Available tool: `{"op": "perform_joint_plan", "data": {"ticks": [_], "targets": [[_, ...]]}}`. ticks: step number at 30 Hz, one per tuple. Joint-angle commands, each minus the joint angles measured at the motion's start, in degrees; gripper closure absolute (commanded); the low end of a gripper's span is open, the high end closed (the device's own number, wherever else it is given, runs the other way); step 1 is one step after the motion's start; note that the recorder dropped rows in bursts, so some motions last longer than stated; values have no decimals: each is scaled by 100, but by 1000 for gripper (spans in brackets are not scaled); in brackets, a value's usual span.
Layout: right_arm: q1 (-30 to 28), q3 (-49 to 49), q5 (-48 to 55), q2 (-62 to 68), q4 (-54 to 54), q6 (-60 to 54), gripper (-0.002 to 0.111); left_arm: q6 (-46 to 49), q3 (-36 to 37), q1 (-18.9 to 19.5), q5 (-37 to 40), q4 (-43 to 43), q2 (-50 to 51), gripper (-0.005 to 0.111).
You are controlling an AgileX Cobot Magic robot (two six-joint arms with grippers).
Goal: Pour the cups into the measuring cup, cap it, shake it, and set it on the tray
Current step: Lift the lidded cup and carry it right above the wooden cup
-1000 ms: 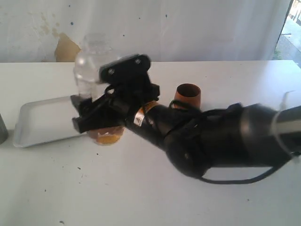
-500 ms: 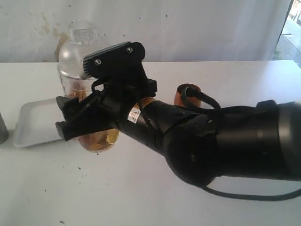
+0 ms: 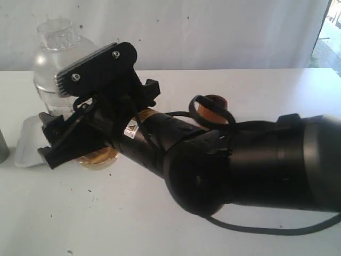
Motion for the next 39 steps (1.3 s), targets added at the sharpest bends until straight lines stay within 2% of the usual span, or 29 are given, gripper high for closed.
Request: {"op": "perform_joint_plan", "data": {"ticks": [1,2,3,4,5,9,14,17,23,30,39], "targets": [[60,-199,277,-136,-1484,345,108,14,27,-26,-58,32,-25,107],[48,-186,-95,-84,-1028,24,108,14,27,-26,-58,32,-25,107],[-209,-242,-745,-10,1163,-719,108,14,27,-26,-58,32,-25,107],[-306,-276,-642,-56,1424,-881,108,14,27,-26,-58,32,-25,107],[-446,-272,-205,-267,850,-1422,108,14,27,-26,-58,32,-25,107],[-1119,-212,-394,-897,1464,-2952,108,14,27,-26,-58,32,-25,107],[-2468,-212,203,-949,1517,-3539,108,14,27,-26,-58,32,-25,107],[-2823,-212,249,-753,1517,-4100,108,14,27,-26,-58,32,-25,107],[-3181,-237,290,-276,1503,-5314,108,14,27,-26,-58,32,-25,107],[-3188,-817,718,370,1489,-5582,108,14,27,-26,-58,32,-25,107],[-3188,-1276,722,1059,1477,-6710,108,14,27,-26,-58,32,-25,107]]}}
